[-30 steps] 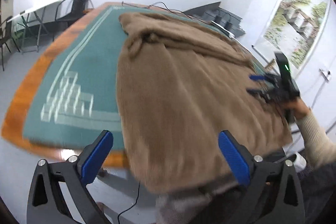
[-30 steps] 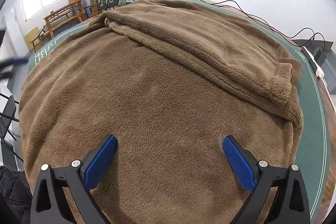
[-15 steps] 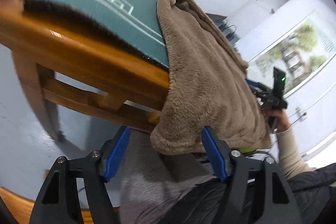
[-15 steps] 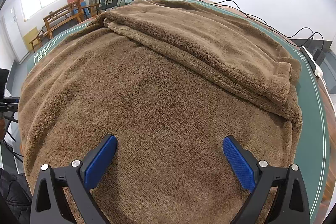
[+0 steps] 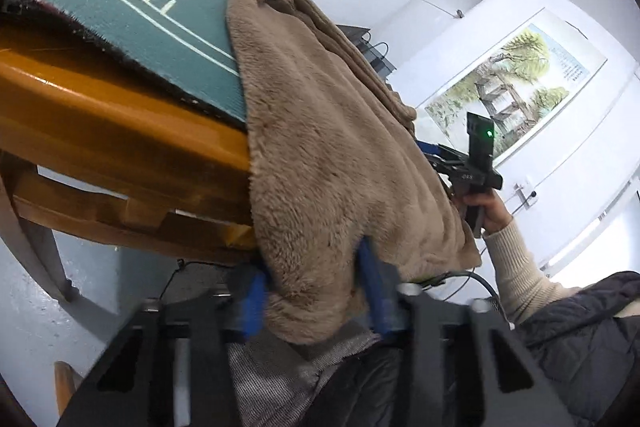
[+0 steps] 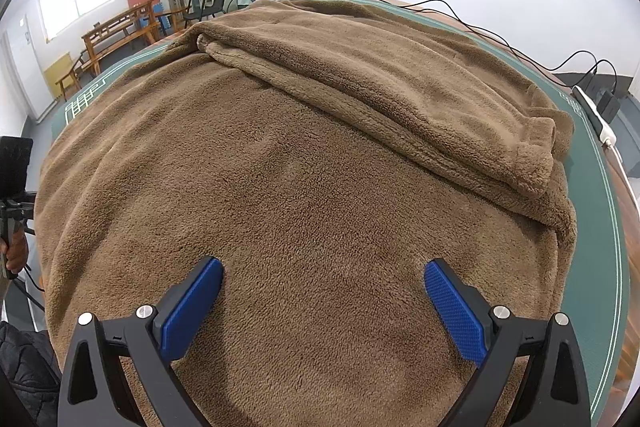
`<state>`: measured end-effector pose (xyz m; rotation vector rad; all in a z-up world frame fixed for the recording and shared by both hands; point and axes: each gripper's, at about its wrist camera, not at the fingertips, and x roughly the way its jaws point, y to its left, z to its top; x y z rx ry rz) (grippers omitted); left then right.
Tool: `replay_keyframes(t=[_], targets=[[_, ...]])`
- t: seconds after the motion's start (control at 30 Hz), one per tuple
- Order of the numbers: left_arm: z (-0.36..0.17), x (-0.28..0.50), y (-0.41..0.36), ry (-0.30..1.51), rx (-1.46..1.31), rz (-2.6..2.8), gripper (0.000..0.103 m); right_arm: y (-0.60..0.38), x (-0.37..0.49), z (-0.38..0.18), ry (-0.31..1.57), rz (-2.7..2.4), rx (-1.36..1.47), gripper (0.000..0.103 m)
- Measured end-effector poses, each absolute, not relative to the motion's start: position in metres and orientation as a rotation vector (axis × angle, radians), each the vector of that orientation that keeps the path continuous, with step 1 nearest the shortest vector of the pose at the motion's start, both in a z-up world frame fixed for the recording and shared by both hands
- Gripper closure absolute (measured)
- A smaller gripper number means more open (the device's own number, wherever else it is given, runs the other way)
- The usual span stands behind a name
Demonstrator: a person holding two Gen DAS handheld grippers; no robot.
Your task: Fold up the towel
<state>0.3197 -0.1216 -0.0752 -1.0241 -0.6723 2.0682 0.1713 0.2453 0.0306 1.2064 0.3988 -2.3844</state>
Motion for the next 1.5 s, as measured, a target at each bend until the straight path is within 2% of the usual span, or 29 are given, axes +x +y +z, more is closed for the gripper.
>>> replay_keyframes(t=[0.07, 0.17, 0.27, 0.33, 0.47, 0.6, 0.73, 0.8, 0.83, 0.87, 0.9, 1.23, 1.43, 1.5], targets=[[-0.067, 0.328, -0.121, -0.652, -1.012, 2.069, 0.080, 0.245, 0.172, 0.031, 0.401, -2.386, 1.204, 0.001], [-0.042, 0.330, -0.120, -0.659, -0.937, 2.067, 0.081, 0.244, 0.173, 0.031, 0.421, -2.406, 1.189, 0.001], [-0.016, 0.332, -0.119, -0.666, -0.862, 2.063, 0.081, 0.238, 0.184, 0.036, 0.518, -2.490, 1.115, 0.001], [0.001, 0.333, -0.118, -0.670, -0.811, 2.060, 0.081, 0.230, 0.204, 0.043, 0.637, -2.566, 0.963, 0.001], [0.029, 0.328, -0.109, -0.648, -0.751, 2.056, 0.081, 0.226, 0.256, 0.063, 0.755, -2.686, 0.648, 0.001], [0.047, 0.313, -0.094, -0.607, -0.751, 2.057, 0.081, 0.238, 0.319, 0.082, 0.760, -2.787, 0.412, 0.001], [0.059, 0.303, -0.096, -0.612, -0.724, 2.057, 0.081, 0.250, 0.380, 0.075, 0.799, -2.825, 0.367, 0.002], [0.065, 0.297, -0.094, -0.616, -0.713, 2.060, 0.081, 0.249, 0.402, 0.061, 0.912, -2.811, 0.429, 0.017], [0.067, 0.294, -0.094, -0.620, -0.711, 2.058, 0.081, 0.250, 0.411, 0.056, 0.942, -2.802, 0.470, 0.037], [0.069, 0.292, -0.092, -0.624, -0.711, 2.055, 0.081, 0.251, 0.418, 0.051, 0.956, -2.794, 0.515, 0.052], [0.071, 0.289, -0.091, -0.628, -0.711, 2.052, 0.081, 0.253, 0.424, 0.047, 0.962, -2.787, 0.552, 0.055], [0.088, 0.278, -0.088, -0.636, -0.699, 2.079, 0.081, 0.245, 0.461, 0.005, 1.258, -2.596, 0.642, 0.055], [0.095, 0.278, -0.104, -0.673, -0.663, 2.103, 0.081, 0.242, 0.469, -0.012, 1.432, -2.507, 0.581, 0.054], [0.091, 0.276, -0.106, -0.676, -0.679, 2.104, 0.081, 0.243, 0.475, -0.020, 1.526, -2.478, 0.546, 0.049]])
